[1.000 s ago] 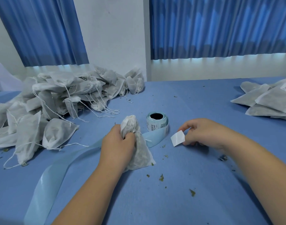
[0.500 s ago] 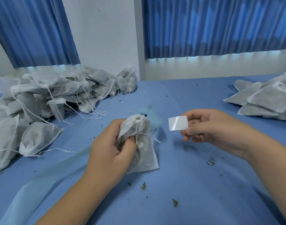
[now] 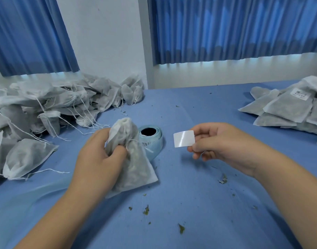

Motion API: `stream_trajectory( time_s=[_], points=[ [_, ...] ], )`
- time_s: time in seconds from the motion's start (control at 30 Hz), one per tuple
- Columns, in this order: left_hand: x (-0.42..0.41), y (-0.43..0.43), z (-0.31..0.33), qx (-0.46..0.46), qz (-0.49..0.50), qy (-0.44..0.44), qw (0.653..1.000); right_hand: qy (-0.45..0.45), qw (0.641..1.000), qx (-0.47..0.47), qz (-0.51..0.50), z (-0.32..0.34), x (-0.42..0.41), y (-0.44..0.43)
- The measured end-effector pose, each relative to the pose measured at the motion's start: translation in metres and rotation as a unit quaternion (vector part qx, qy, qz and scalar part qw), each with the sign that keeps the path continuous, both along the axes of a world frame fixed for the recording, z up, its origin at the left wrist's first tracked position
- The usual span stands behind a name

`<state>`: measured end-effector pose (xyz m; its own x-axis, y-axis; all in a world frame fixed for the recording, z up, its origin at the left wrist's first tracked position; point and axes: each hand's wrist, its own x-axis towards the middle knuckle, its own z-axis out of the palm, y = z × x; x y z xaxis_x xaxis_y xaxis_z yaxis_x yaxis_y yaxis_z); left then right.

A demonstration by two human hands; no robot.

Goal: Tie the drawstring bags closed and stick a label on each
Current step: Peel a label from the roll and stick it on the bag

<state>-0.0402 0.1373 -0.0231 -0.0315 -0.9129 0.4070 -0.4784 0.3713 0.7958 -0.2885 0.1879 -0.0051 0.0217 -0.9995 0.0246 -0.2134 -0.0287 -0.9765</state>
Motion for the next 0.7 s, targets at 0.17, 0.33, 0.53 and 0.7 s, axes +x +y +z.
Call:
stream_trajectory(
  time_s=[0.17,0.33,0.53,0.7],
  points=[
    [-0.030,0.000,0.015,0.064,-0.094,0.050,0.992,-0.135,0.987,-0.083,0.030,0.007,0.001,0.005],
    [-0.073,-0.011,0.019,0.167,-0.191,0.056,0.966,-0.234,0.957,-0.160,0.057,0.015,-0.003,0.011],
    [-0.104,-0.017,0.004,0.224,-0.244,0.094,0.939,-0.189,0.969,-0.158,-0.019,0.010,-0.004,0.009],
    [-0.102,-0.019,-0.006,0.246,-0.281,0.121,0.920,-0.033,0.977,-0.175,-0.120,0.004,0.001,0.002]
  ],
)
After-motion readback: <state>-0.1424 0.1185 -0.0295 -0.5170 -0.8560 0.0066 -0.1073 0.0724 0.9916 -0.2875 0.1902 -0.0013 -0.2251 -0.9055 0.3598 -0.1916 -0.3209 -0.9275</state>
